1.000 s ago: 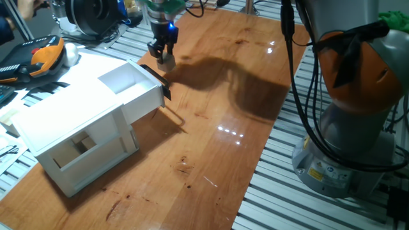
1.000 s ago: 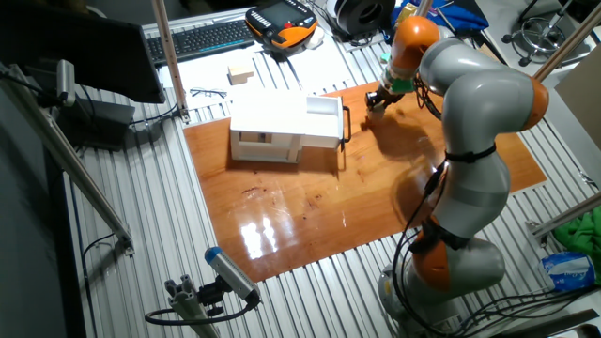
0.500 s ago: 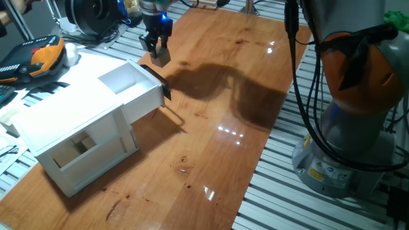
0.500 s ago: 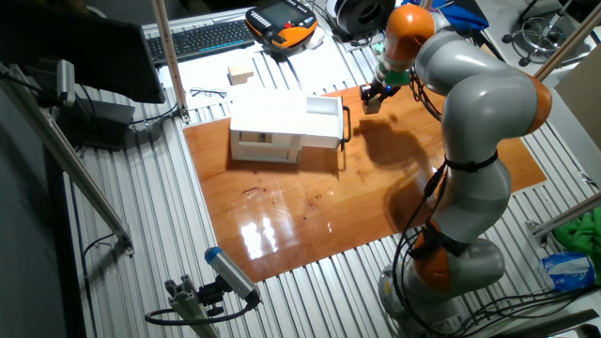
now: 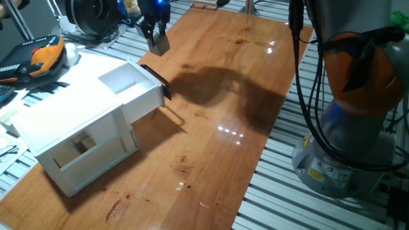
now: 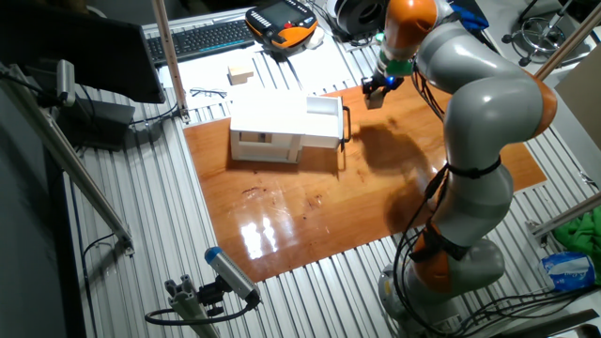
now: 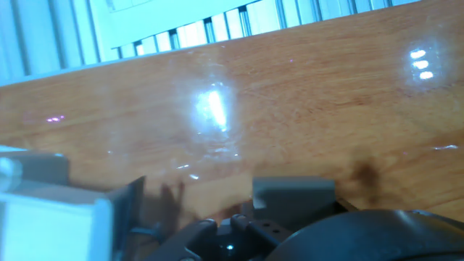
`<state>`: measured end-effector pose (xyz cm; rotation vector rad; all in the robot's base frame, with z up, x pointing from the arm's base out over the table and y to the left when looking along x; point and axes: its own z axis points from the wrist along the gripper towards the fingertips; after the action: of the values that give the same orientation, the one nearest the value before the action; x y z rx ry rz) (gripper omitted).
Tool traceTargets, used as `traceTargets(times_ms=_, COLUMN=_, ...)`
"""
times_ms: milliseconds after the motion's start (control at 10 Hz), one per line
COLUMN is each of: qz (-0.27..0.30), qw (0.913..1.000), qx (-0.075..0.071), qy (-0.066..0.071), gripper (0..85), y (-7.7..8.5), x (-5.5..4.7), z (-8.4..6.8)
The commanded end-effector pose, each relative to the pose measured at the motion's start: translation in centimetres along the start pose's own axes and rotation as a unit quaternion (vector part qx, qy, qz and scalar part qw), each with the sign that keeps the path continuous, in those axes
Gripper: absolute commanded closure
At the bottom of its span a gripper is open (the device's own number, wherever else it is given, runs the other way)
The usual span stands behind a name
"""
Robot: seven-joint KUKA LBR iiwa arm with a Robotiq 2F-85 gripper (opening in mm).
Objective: Put things in the drawer
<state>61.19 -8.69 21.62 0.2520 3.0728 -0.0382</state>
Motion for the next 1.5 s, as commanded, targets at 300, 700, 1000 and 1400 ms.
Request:
traceTargets(times_ms=300, qz=0.006, qw=1.0000, qx=0.001, qy=0.000, gripper=85.0, y=2.9, x=1.1, z=-4.4)
traceTargets(times_ms=700, qz=0.016, qw=0.9999, qx=-0.005, qy=-0.004, gripper=85.0, y=4.8, x=1.8, z=-4.8)
traceTargets(times_ms=1000, qz=0.004, qw=1.0000, qx=0.002, qy=-0.006, gripper=85.0, y=5.2, x=1.9, z=-4.7)
traceTargets(times_ms=1400, qz=-0.008, qw=0.9998, qx=-0.018, qy=-0.007, gripper=85.0, y=5.2, x=1.9, z=-4.7)
